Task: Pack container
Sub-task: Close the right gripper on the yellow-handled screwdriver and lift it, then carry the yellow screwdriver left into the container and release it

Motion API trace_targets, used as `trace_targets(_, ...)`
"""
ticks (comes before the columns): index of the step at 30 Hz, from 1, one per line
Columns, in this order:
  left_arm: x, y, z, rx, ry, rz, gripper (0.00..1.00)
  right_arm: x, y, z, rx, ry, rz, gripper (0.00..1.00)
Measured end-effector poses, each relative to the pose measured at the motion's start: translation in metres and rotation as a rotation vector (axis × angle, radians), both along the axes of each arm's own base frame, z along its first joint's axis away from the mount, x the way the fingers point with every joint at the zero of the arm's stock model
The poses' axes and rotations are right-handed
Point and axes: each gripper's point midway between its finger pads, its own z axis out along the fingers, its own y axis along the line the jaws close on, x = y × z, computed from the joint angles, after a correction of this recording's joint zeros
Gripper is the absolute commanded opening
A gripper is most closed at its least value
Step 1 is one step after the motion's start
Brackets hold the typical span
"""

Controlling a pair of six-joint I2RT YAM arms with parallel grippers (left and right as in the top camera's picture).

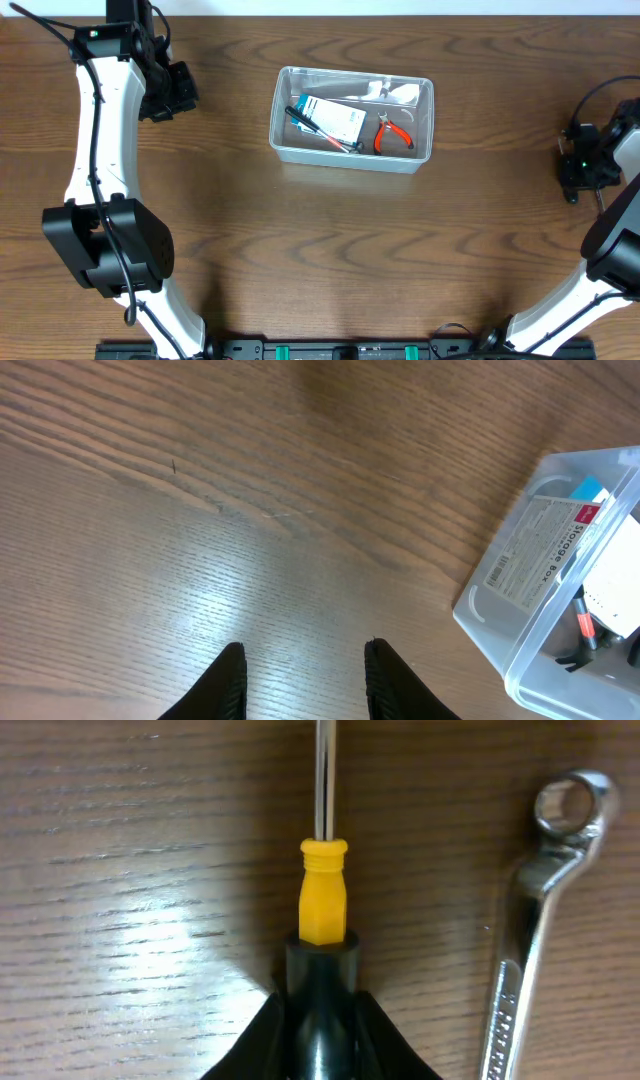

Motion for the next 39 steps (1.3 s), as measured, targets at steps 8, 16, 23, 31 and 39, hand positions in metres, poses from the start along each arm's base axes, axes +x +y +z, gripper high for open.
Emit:
trace_targets(8,0.0,0.0,0.0,0.0,0.001,0.0,0.28,0.022,0.0,0.024,-0.008,-0.007,-0.023,0.01)
trace_targets(16,0.0,0.0,0.0,-0.001,0.001,0.0,0.29,0.087,0.032,0.096,-0.056,-0.132,0.079,0.01)
trace_targets(23,0.0,0.0,0.0,-0.001,0.001,0.0,0.29,0.146,0.112,0.174,-0.087,-0.297,0.258,0.01)
trace_targets(31,0.0,0.0,0.0,0.0,0.002,0.0,0.28,0.173,0.261,0.245,0.02,-0.486,0.489,0.01)
trace_targets(39,0.0,0.0,0.0,0.0,0.002,0.0,0.29,0.149,0.362,0.248,0.138,-0.475,0.589,0.01)
